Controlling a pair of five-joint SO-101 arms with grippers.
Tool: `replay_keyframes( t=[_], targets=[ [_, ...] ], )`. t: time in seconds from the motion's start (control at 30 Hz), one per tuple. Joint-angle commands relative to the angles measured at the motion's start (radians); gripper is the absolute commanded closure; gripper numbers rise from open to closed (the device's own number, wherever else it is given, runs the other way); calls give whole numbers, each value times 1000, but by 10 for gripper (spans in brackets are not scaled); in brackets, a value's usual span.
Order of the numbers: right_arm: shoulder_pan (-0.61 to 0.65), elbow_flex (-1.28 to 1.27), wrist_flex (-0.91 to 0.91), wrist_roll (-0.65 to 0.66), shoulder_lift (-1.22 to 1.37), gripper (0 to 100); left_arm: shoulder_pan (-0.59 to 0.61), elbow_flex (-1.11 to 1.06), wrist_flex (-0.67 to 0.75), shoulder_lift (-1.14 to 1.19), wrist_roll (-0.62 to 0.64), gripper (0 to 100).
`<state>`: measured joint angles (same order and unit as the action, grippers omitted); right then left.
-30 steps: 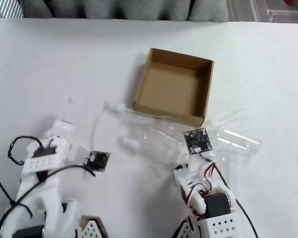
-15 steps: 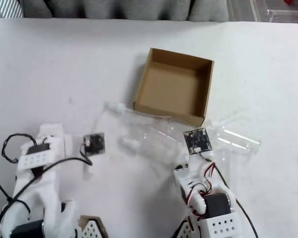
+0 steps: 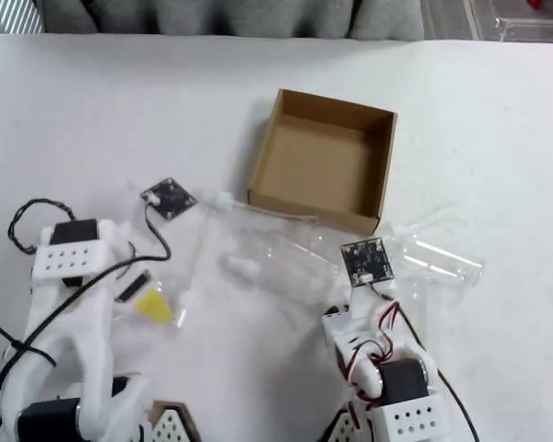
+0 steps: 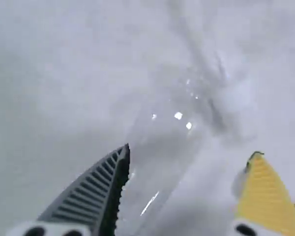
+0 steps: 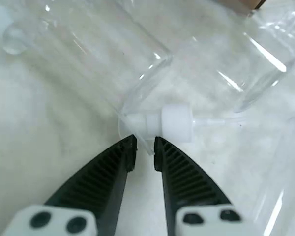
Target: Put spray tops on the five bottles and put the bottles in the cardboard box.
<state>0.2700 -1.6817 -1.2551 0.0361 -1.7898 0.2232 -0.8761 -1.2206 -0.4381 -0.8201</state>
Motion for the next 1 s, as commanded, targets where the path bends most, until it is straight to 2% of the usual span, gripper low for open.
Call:
replay_keyframes(
  t=[0.0,0.13,0.27,0.47,0.53,0.67,0.97],
  targets=[
    [-2,-9,-5,9,1,957,-31,71,21,-4,-8,631],
    [-2,-9,-5,9,1,957,-4,72,31,-4,-221,631],
    [-2,-9,-5,9,1,957,10,66,41,2,-330,631],
    [-2,-9,-5,9,1,957,7,-38,278,4,-353,627],
    [-2,-9,-5,9,1,957,4,-84,333,4,-397,626],
    [-2,-9,-5,9,1,957,-27,-133,350,5,-436,626],
    [-2,-9,-5,9,1,957,-47,-184,433,5,-417,639]
  ],
)
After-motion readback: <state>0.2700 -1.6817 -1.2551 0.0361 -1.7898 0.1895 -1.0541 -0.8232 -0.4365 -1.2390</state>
